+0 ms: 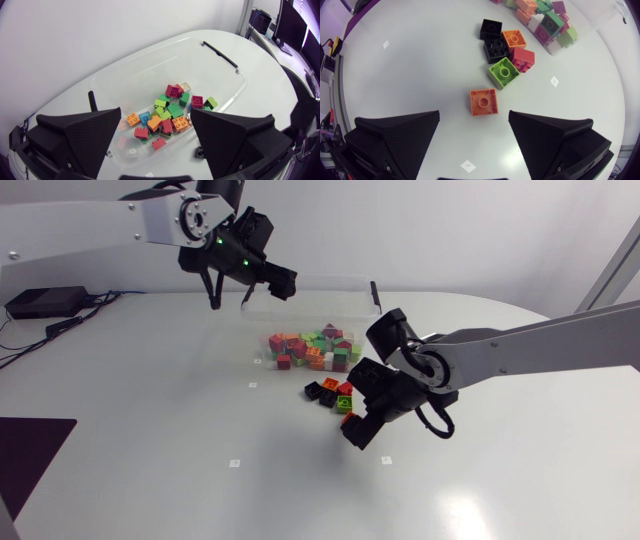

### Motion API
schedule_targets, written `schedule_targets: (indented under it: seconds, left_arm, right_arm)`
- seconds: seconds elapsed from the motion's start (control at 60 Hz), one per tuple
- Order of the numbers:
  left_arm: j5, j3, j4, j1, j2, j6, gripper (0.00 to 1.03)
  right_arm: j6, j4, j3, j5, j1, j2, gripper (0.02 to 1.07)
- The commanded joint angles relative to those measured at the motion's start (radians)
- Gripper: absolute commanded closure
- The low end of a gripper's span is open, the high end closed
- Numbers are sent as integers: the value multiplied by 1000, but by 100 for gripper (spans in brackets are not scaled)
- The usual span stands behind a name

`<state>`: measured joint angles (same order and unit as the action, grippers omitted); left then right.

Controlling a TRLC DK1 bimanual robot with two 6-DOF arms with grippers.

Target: Place the duplo bricks in the container

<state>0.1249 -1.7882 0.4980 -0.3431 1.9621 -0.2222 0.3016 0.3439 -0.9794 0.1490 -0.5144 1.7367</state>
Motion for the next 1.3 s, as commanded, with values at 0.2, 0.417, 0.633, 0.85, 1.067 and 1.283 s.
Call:
schedule_targets:
  seconds: [0.2, 0.417, 0.633, 0.85, 1.067, 1.283]
  left_arm:
    - [-2, 317, 59, -14, -255, -128, 5]
    - [-1, 507, 68, -43, -328, -189, 5]
    - [2, 559, 45, -102, -264, -206, 5]
    - [2, 512, 42, -175, -138, -158, 5]
    - [4, 418, 40, -185, -19, -114, 5]
    - [4, 316, 39, -195, 92, -88, 5]
  right_arm:
    - [76, -16, -100, -9, 25, 138, 15]
    - [105, -9, -130, -5, 25, 179, 27]
    - [117, -8, -123, 3, 27, 188, 58]
    - [126, -13, -68, 9, 51, 138, 76]
    - [131, -6, -4, 31, 74, 30, 76]
    - [131, 9, 77, 54, 83, -105, 76]
